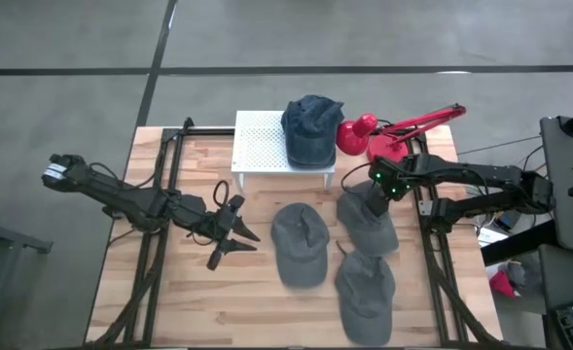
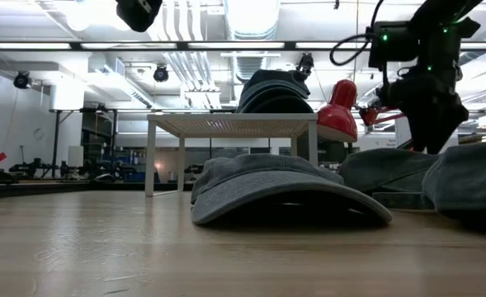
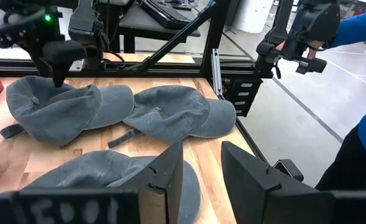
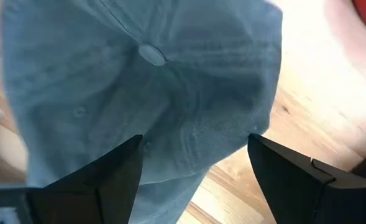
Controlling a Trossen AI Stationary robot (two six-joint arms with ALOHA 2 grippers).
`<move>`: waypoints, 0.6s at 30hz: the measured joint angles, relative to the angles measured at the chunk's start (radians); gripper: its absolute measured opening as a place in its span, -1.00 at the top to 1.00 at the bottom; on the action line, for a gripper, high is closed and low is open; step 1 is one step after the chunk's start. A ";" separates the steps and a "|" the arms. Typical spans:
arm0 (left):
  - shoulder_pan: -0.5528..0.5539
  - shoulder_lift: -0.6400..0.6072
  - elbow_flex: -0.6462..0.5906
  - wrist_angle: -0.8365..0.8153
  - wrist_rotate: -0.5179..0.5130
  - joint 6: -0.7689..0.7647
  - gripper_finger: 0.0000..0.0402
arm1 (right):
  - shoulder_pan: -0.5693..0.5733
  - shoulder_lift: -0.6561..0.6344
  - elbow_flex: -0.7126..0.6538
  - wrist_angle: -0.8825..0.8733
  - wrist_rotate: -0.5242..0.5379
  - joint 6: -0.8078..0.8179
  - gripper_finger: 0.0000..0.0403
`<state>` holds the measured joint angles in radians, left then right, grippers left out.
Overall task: Pick & Place hat
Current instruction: Put the top right gray cap on the shelf
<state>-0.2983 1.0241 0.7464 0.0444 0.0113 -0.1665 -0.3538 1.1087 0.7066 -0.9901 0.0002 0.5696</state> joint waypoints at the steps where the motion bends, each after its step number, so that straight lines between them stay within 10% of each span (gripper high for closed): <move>1: 0.000 0.000 0.000 0.000 0.000 0.000 0.44 | 0.000 0.005 -0.008 0.002 0.000 0.003 -0.41; 18: 0.000 0.000 0.000 0.000 -0.001 -0.074 0.44 | 0.000 0.019 -0.147 0.139 -0.012 0.075 0.00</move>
<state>-0.2981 1.0241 0.7464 0.0446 0.0105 -0.2402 -0.3542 1.1278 0.5597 -0.8514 -0.0115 0.6445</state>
